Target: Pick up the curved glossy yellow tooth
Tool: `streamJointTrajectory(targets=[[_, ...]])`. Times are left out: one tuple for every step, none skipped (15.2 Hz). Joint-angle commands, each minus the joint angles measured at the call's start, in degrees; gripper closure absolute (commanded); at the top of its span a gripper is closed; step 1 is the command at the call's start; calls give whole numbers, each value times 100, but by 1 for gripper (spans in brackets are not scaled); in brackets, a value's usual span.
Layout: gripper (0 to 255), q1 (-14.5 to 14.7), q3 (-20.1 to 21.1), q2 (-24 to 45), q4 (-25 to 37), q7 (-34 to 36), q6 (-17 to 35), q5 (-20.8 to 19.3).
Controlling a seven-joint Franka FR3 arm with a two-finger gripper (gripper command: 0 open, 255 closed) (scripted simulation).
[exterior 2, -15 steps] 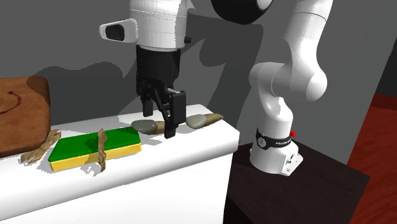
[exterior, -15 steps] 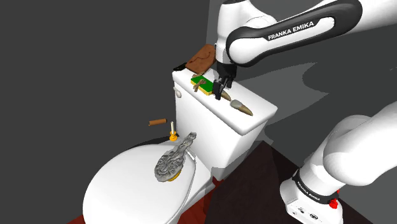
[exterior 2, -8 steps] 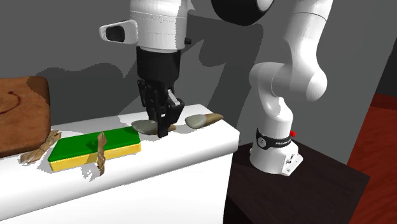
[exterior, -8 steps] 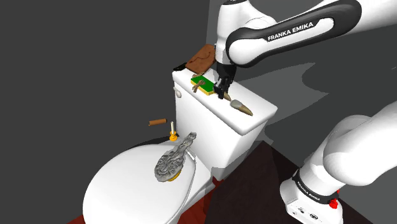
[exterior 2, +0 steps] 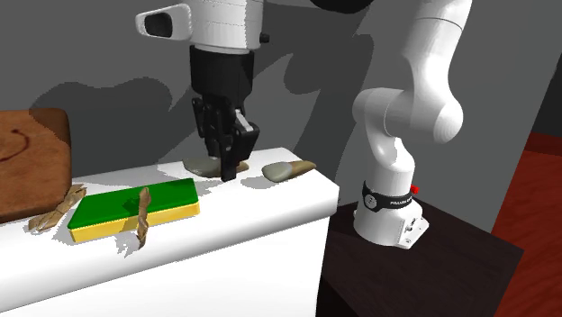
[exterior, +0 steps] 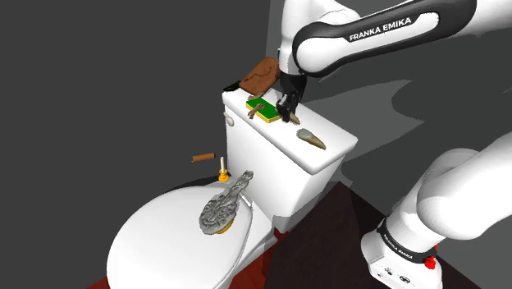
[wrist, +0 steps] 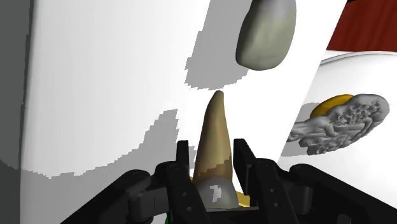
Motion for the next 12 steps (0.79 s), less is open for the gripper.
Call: streamJointTrajectory(targets=[[255,5,-1,-46,106,-24,-153,15],[255,7,-3,-65,167,-38,-232,22],[255,8,-4,-83,229,-51,-310,28],[255,9,-6,-99,292,-65,-389,34],[255,10,-7,-114,356,-78,-467,40],[255,11,-9,-127,421,-91,-544,45],[255,11,-10,-140,488,-104,-622,50],[255,12,-11,-151,555,-116,-699,54],[255,12,-12,-160,623,-129,-776,59],[255,12,-13,-168,693,-141,-853,63],[255,12,-13,-170,703,-143,-865,63],[255,12,-13,-170,704,-143,-865,63]])
